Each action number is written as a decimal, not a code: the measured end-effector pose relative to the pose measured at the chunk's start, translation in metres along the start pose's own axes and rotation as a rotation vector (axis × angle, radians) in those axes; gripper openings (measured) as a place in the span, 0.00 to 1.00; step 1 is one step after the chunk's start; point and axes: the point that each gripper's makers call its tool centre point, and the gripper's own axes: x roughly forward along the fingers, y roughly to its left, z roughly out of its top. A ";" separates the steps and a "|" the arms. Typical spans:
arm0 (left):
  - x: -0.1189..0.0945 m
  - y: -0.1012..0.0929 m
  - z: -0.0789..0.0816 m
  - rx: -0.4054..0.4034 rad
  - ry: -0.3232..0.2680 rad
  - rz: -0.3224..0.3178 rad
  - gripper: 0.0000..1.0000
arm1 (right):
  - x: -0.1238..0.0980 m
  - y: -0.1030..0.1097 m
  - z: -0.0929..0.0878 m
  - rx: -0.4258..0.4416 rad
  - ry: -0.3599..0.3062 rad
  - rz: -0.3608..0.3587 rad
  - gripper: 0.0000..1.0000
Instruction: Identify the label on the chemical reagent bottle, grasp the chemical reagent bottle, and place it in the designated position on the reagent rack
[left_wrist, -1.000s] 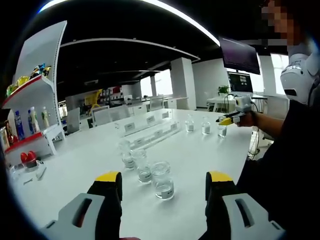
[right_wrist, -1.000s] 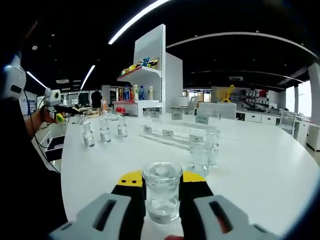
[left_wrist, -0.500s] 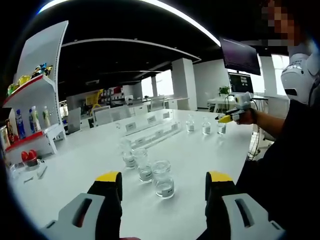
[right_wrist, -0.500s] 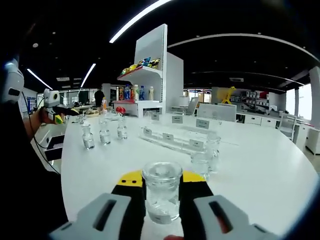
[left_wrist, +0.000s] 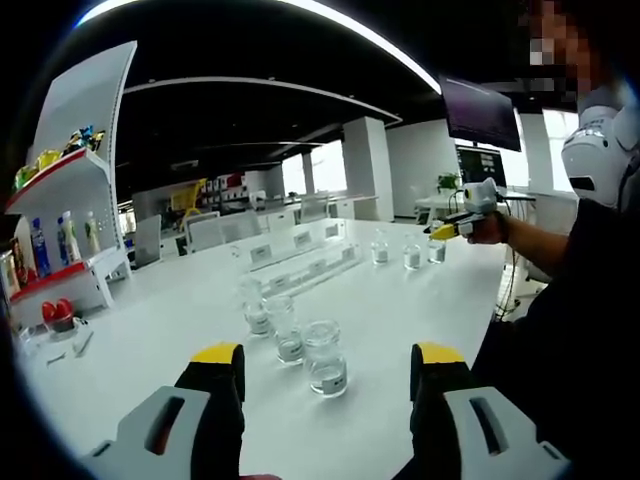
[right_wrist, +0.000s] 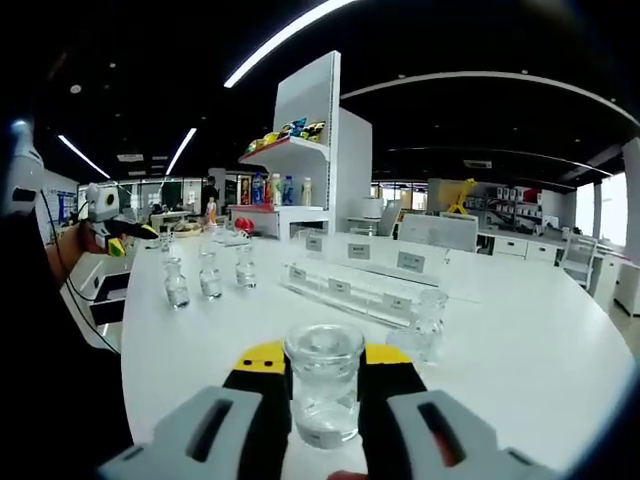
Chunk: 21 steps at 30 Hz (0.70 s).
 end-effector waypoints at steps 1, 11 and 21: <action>0.000 0.000 0.000 -0.001 0.000 0.001 0.67 | 0.001 0.000 0.001 -0.001 -0.002 0.002 0.24; 0.000 0.001 -0.001 -0.003 0.008 0.004 0.67 | 0.017 0.005 0.013 -0.013 -0.005 0.034 0.24; 0.004 0.000 -0.003 -0.002 0.016 -0.006 0.67 | 0.029 0.004 0.030 -0.014 -0.015 0.053 0.24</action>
